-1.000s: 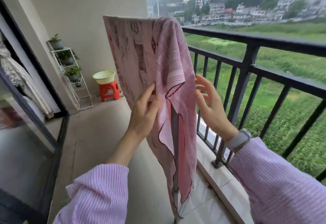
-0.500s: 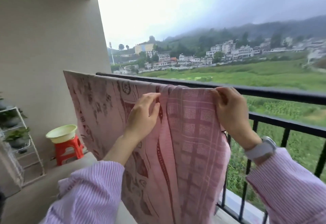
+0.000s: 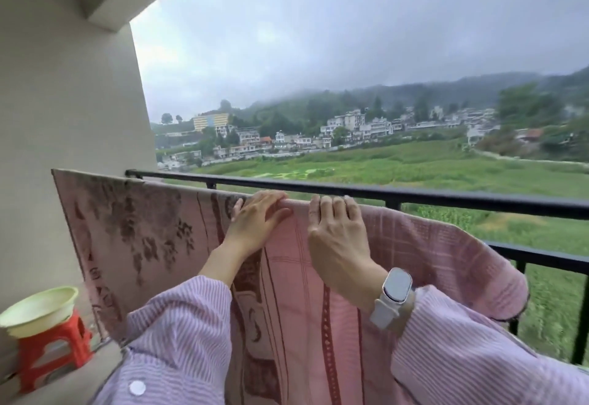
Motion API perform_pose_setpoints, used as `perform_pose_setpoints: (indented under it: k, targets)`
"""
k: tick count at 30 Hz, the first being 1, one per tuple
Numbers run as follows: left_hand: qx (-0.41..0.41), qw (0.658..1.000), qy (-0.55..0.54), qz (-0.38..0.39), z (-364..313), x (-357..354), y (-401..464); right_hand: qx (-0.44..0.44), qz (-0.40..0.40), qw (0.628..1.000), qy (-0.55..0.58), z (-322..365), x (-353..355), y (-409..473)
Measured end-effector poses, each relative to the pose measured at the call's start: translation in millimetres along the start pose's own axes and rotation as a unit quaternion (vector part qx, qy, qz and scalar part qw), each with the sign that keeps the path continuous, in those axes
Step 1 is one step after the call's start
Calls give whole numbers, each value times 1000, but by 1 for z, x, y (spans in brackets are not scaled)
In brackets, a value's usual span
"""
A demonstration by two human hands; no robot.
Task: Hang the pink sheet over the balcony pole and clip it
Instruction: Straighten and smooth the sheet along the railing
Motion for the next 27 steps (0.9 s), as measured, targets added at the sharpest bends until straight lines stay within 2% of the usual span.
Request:
perform_pose_setpoints:
  k: [5, 10, 13, 17, 22, 27]
  targets:
    - [-39, 999, -17, -32, 59, 4, 19, -39, -40, 998, 15, 37, -19, 34]
    - [-137, 988, 12, -70, 121, 5, 23, -115, -194, 974, 20, 77, -48, 74]
    - [-178, 980, 36, -85, 153, 8, 33, -134, -243, 960, 25, 103, -67, 97]
    - [-220, 969, 45, -100, 183, 9, 46, -154, -235, 960, 13, 137, -75, 125]
    - [-273, 948, 57, -150, 216, 12, 51, -176, -254, 951, 8, 146, -79, 131]
    - [-224, 953, 25, -203, 207, 6, 51, -214, -234, 948, -8, 148, -76, 130]
Point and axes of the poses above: each hand's wrist, its own y-axis towards the middle knuckle, its own x-axis out of the back of the hand, z = x × y, the point moved 2 cm from there along y, towards the middle knuckle, and after that the axes turned 4 degrees about -x, right-handed, at the moved point
